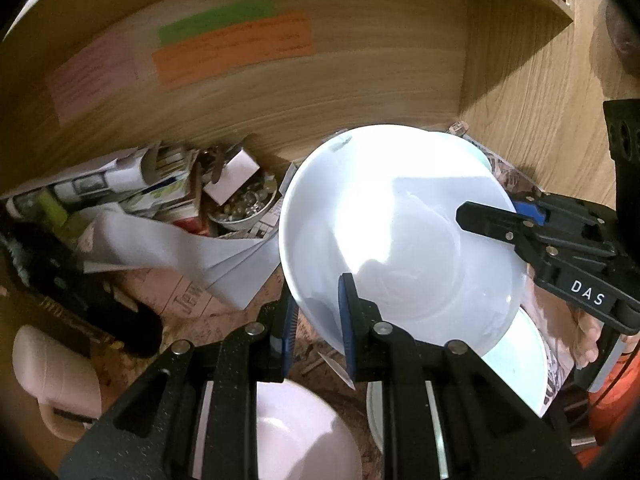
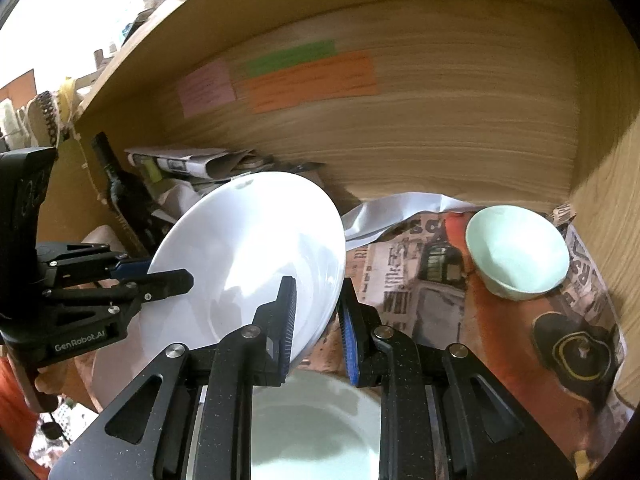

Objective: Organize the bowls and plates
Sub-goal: 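Lift the white bowl with both tools and carry it over the pink bowl, then lower the white bowl onto the pink bowl and open both tools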

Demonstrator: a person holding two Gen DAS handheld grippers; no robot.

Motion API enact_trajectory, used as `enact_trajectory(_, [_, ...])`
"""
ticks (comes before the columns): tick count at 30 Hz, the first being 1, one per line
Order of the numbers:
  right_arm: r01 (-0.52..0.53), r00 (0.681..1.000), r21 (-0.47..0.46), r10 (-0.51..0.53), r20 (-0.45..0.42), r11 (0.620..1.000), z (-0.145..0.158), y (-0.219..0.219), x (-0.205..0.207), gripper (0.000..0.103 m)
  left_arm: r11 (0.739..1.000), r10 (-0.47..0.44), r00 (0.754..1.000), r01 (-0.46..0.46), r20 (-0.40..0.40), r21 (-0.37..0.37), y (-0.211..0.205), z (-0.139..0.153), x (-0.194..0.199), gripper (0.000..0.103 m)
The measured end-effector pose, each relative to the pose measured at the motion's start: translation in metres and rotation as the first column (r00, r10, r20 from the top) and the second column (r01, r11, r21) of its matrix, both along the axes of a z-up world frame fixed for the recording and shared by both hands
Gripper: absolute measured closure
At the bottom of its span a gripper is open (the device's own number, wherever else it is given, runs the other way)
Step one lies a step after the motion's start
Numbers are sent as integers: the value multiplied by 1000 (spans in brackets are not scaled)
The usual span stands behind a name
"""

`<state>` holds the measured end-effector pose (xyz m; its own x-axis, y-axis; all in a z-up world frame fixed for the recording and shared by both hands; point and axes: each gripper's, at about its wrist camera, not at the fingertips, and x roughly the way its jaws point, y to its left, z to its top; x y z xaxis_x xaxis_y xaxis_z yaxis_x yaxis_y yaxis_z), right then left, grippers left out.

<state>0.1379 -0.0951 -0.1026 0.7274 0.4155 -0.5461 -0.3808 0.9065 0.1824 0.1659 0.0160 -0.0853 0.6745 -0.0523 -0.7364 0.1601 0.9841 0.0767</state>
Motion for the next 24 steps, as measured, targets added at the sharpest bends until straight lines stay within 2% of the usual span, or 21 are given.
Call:
enact_trajectory(15, [-66,998,-8,66,-3,998,-5,43,-17,84,997,77,996,-76,37,-34,36,1,-53,84])
enact_trajectory(24, [-114,993,-13,113,-23,993,-13,71,-24,84,991,125,992,-124,31,-52,64,-6,-75,84])
